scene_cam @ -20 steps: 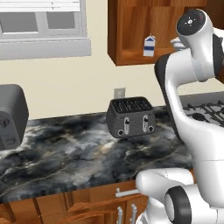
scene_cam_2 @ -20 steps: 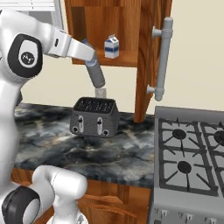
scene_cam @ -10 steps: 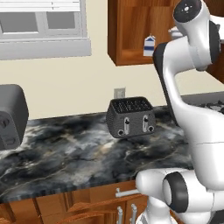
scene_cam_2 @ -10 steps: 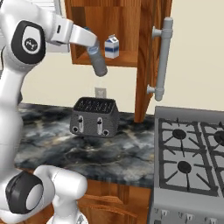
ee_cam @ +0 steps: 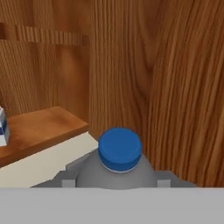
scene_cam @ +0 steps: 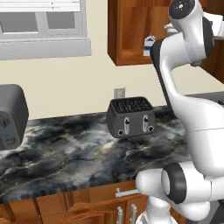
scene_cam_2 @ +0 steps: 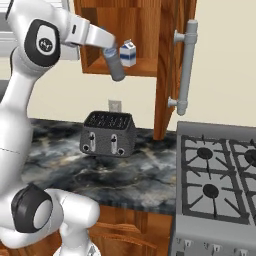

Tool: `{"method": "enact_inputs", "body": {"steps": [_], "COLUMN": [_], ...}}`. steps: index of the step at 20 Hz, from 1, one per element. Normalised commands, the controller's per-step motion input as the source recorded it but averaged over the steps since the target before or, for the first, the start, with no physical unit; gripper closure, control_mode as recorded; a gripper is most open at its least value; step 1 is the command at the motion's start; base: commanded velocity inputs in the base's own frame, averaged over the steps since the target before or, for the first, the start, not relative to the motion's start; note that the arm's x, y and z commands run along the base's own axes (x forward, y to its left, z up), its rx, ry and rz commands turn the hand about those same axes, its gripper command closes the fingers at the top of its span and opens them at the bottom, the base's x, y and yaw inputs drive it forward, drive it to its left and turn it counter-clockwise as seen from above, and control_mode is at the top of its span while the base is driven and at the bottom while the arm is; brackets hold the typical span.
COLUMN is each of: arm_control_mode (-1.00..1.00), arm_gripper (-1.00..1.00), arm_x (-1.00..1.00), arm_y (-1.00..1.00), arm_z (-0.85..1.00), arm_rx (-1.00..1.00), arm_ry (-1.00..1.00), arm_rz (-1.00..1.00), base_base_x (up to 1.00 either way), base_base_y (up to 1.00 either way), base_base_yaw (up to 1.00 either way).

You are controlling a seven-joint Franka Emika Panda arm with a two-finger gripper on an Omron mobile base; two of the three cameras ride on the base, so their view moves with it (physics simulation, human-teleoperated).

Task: Pick the milk, bottled water from the counter and place them in the open cabinet.

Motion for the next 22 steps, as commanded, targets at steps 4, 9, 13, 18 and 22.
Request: {"method": "enact_inputs", "body": {"steps": [4, 9, 13, 18, 22], "arm_control_mode": [-1.00, -1.00, -1.00, -1.00, -1.00], "arm_gripper": [1.00, 1.00, 1.00, 1.00, 1.00], "arm_x": [0.31, 0.26, 0.30, 0.40, 0.40], "arm_y": [-0.12, -0.18, -0.15, -0.10, -0.09], "arm_z": [0.00, 0.00, 0.00, 0.00, 0.00], "arm_rx": [-0.02, -0.02, 0.00, 0.00, 0.00], "arm_ry": [-0.08, -0.10, -0.04, 0.00, 0.00], "arm_rz": [0.02, 0.01, 0.02, 0.04, 0.05], "base_base_x": [0.00, 0.00, 0.00, 0.00, 0.00], "base_base_y": [0.00, 0.00, 0.00, 0.00, 0.00], "base_base_yaw": [0.00, 0.00, 0.00, 0.00, 0.00]}}
